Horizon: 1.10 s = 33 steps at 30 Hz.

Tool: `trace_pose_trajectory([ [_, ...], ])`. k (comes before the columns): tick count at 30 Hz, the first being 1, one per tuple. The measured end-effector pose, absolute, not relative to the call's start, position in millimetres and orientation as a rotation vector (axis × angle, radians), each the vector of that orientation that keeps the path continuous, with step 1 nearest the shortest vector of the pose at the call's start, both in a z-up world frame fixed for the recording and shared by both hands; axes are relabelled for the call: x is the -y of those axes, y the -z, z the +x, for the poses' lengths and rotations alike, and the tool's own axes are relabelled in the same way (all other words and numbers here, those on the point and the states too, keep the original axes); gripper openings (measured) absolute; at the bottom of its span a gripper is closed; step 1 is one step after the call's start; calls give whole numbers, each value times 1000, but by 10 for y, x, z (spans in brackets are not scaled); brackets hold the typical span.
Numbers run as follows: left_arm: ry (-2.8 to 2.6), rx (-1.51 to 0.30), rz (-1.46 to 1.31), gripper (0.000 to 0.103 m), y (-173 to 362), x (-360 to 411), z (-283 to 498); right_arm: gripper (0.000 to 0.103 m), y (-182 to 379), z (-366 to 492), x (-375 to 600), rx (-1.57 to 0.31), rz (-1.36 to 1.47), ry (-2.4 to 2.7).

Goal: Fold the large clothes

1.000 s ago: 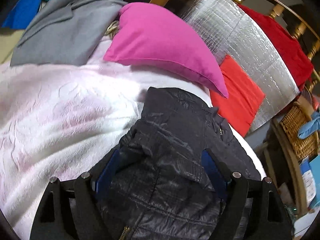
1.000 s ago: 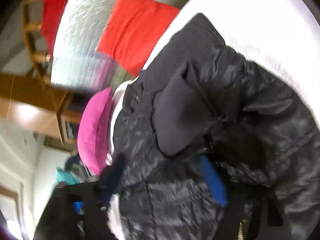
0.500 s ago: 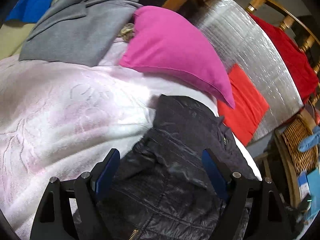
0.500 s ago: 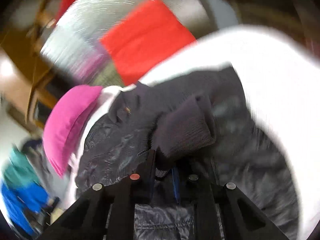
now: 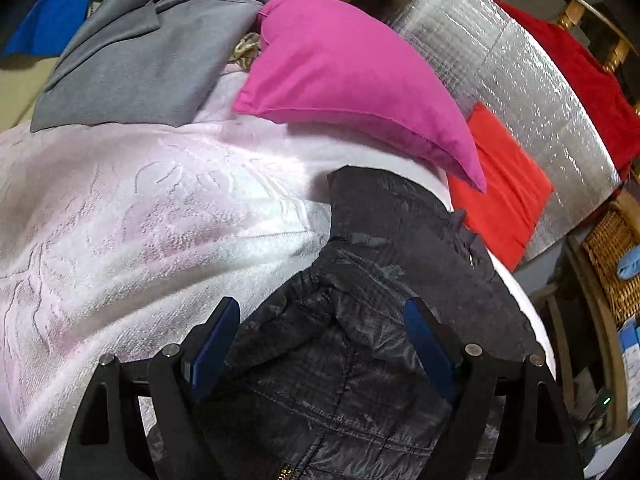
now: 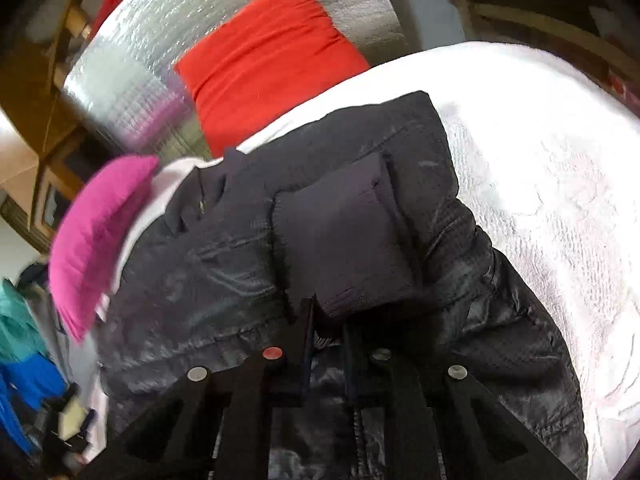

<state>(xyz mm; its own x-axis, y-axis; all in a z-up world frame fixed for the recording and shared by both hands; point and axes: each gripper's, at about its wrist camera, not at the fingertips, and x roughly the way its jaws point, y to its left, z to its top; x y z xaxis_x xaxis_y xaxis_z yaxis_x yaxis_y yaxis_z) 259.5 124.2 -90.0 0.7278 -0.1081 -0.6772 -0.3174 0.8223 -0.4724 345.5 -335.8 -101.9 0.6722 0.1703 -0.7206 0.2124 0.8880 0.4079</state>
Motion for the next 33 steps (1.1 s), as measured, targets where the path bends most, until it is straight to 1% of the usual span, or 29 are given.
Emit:
trace_pose_trajectory([
  [4,-122,-744,-589,84,884,-1210,2594,13,539,3468,3240,-712,389,4],
  [6,-128,-734,-579,84,869,-1207,2592,13,677,3535,3233,-758,350,36],
  [8,-132,-734,-567,84,866,-1210,2598,13,1018,3596,3280,-853,345,76],
  [9,-134,-734,-564,84,863,-1214,2602,12,1141,3590,3322,-869,373,71],
  [11,-134,-732,-565,84,852,-1264,2634,12,1179,3557,3353,-843,396,61],
  [15,-151,-748,-586,84,872,-1355,2787,12,1171,3522,3389,-855,360,37],
  [18,-105,-862,-507,83,1074,-1248,3103,11,1210,3514,3413,-847,373,19],
  [19,-92,-940,-475,69,1219,-1204,3220,11,1217,3512,3433,-848,373,16],
  [20,-87,-994,-465,66,1326,-1187,3274,11,1211,3489,3471,-854,374,12],
  [22,-90,-958,-404,65,1265,-1140,3251,12,1199,3462,3508,-879,382,10],
  [24,-65,-947,-425,64,1146,-1147,3201,16,1140,3514,3470,-916,386,-4],
  [26,-12,-922,-472,66,1005,-1202,3157,36,973,3369,3468,-883,354,6],
  [27,20,-905,-477,68,908,-1230,3150,63,908,3286,3464,-861,346,25],
  [28,37,-885,-464,76,833,-1246,3157,78,793,3146,3466,-815,335,68],
  [29,44,-855,-433,81,728,-1264,3188,78,706,3050,3447,-773,325,91],
  [33,74,-818,-428,83,628,-1358,3474,78,430,2933,3154,-668,289,13],
])
